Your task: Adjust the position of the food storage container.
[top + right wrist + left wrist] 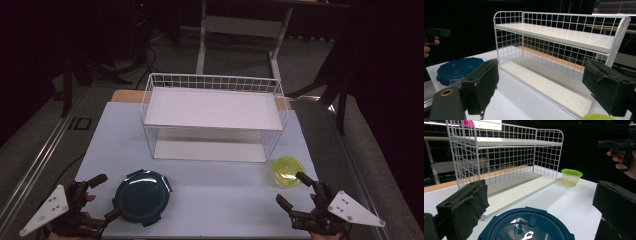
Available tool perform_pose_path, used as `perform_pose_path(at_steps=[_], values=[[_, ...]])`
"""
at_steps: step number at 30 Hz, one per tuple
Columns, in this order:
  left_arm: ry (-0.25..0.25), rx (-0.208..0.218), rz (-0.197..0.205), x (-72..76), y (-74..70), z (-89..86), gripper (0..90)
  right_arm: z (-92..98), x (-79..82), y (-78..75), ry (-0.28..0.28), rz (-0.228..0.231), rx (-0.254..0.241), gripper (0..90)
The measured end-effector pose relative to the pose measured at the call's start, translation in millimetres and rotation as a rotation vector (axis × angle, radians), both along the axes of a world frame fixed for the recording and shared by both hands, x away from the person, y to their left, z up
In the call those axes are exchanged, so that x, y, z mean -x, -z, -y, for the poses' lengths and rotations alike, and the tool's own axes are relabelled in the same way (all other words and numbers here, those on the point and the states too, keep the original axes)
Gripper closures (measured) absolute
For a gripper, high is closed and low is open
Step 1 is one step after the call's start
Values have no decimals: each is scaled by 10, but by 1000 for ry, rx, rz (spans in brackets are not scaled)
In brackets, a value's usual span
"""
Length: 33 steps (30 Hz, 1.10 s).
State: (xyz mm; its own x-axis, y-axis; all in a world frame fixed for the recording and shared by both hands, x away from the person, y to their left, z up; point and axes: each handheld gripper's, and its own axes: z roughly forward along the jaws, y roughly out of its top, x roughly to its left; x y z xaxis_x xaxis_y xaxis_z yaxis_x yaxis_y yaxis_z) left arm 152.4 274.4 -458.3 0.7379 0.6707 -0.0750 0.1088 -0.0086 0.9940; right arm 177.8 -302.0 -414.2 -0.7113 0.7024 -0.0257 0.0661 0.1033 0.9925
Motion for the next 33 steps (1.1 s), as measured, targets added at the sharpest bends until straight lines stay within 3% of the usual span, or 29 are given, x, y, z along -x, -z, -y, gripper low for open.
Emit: perform_pose_path(at_steps=[6,14,16,18,20,22,23,26,27,29,33], values=[[-2,12,4,22,-15,6,4,-26,-2,-7,1,-1,7,133],[3,24,-28,24,-11,-79,4,-24,2,-33,4,0,4,132],[-44,-20,-26,31,-10,-124,5,-26,3,-36,2,0,2,132],[-50,-29,-36,34,16,-195,81,-37,14,-46,-3,3,6,132],[-48,-36,-93,21,100,-308,149,-38,17,-48,-7,0,2,132],[-51,-45,-108,28,144,-342,188,-38,16,-47,-8,0,1,132],[-47,-64,-118,42,191,-374,302,-40,7,-40,-12,-1,2,132],[-31,-106,-141,40,269,-418,482,-53,1,-33,-18,-3,3,132],[-25,-116,-170,26,304,-443,529,-59,3,-32,-17,-3,4,132],[-17,-114,-180,23,326,-457,628,-73,7,-31,-20,-2,9,133],[21,-180,-199,21,429,-496,772,-82,3,-22,-27,-8,9,132]])
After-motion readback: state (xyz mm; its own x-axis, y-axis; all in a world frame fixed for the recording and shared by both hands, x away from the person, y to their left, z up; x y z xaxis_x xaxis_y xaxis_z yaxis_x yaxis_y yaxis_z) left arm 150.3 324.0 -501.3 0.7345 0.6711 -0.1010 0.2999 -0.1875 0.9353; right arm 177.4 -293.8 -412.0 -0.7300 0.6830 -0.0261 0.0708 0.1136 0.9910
